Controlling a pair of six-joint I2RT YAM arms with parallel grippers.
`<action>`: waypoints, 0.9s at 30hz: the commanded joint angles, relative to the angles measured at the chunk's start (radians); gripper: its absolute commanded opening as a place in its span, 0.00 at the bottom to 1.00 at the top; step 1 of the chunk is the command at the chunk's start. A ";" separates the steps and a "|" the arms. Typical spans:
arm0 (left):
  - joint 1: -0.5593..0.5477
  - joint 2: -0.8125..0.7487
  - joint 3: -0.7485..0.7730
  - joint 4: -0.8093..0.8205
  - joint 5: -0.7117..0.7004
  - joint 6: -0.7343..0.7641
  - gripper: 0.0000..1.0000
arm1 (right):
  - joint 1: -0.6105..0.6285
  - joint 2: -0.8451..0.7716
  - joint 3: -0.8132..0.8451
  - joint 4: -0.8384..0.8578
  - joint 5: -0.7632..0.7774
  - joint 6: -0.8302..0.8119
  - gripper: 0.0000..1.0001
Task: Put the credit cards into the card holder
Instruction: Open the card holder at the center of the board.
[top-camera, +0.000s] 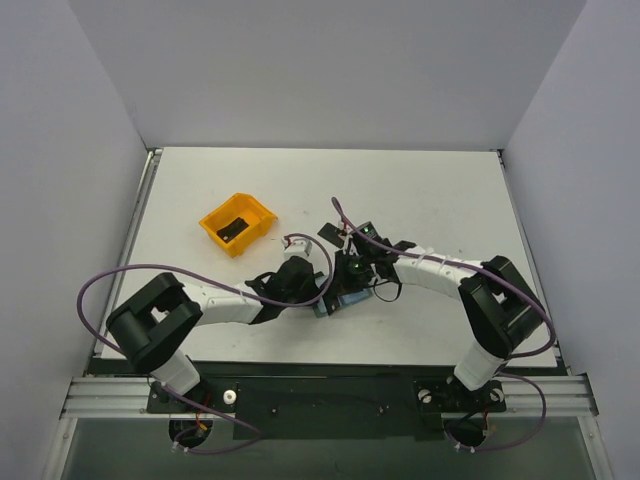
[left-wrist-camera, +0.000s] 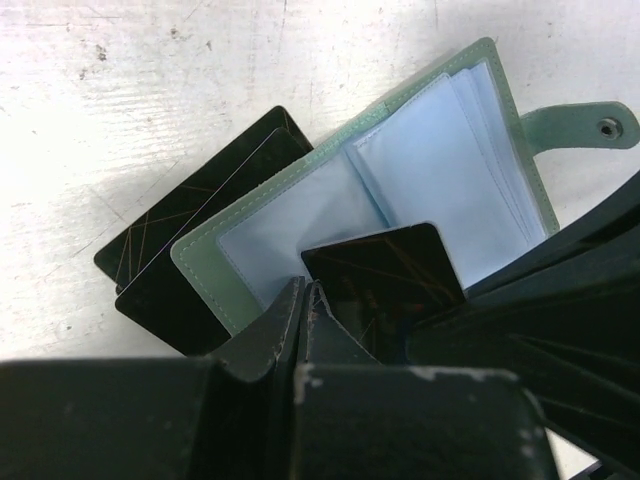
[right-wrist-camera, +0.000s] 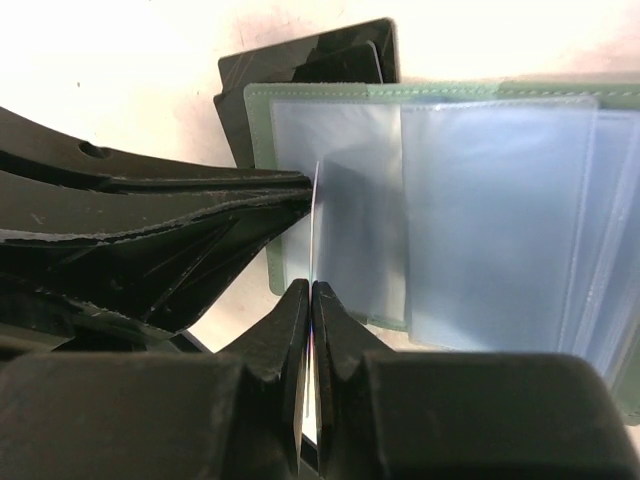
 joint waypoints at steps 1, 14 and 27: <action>0.003 0.045 -0.010 -0.004 0.021 -0.003 0.00 | -0.052 -0.065 0.025 -0.015 0.008 -0.003 0.00; 0.006 0.056 -0.047 0.089 0.068 0.095 0.00 | -0.159 -0.055 -0.005 -0.027 -0.026 -0.067 0.00; 0.011 0.108 -0.020 0.094 0.117 0.210 0.00 | -0.175 -0.054 -0.062 0.027 -0.043 -0.081 0.00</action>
